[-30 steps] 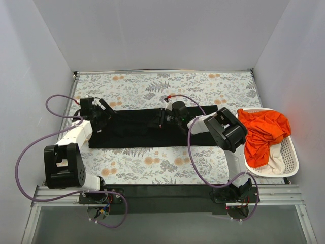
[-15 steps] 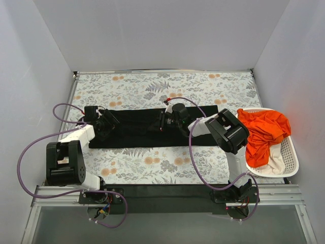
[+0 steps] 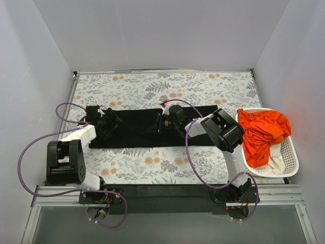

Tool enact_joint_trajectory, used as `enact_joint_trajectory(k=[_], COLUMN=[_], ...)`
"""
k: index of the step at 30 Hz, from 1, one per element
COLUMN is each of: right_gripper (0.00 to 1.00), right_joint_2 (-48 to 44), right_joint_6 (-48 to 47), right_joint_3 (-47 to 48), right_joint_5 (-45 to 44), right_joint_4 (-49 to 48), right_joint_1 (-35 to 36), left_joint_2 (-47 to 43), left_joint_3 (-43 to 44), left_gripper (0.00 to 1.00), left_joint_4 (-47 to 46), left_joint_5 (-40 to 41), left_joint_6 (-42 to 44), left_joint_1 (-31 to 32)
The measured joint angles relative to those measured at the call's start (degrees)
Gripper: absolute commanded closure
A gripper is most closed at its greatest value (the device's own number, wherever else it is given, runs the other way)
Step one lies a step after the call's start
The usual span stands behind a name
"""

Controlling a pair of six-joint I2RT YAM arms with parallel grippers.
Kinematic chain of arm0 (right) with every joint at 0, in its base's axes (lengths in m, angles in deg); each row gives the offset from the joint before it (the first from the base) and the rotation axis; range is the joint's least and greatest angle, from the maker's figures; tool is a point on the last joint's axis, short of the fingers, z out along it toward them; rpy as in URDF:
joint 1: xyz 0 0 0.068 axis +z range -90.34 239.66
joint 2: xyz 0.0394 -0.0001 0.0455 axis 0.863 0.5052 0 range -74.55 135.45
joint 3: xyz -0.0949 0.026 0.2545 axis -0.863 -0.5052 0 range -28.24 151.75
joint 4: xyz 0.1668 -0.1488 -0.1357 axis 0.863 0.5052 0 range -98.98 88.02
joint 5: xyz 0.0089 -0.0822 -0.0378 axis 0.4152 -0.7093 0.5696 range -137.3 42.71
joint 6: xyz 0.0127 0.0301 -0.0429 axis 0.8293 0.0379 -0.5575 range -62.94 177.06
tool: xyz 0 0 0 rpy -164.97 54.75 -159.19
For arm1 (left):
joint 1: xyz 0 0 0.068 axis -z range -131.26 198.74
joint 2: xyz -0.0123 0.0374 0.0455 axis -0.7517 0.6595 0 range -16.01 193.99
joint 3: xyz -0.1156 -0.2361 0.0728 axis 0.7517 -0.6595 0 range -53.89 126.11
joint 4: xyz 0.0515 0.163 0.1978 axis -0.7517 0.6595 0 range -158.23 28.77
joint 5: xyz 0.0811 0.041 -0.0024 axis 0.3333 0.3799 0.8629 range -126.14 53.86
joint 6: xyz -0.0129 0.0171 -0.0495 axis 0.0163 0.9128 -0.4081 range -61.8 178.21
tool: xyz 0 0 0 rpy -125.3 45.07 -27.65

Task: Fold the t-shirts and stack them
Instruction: Fold the tshirt

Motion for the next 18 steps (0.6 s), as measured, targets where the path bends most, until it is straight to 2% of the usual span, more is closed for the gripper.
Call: enact_joint_trajectory(k=[5, 13, 18], right_gripper=[0.65, 0.72, 0.80], right_joint_2=[0.7, 0.7, 0.7], right_joint_6=[0.1, 0.2, 0.7], right_joint_3=[0.7, 1.4, 1.4], right_joint_5=[0.2, 0.6, 0.9], right_joint_4=[0.0, 0.0, 0.0], right_joint_1=[0.2, 0.2, 0.2], left_joint_2=[0.0, -0.9, -2.6], left_joint_3=[0.0, -0.2, -0.2], left_gripper=[0.28, 0.62, 0.68], left_joint_4=[-1.0, -1.1, 0.0], left_joint_5=[-1.6, -2.5, -2.4], left_joint_6=[-0.6, -1.4, -1.3], left_joint_1=[0.2, 0.3, 0.3])
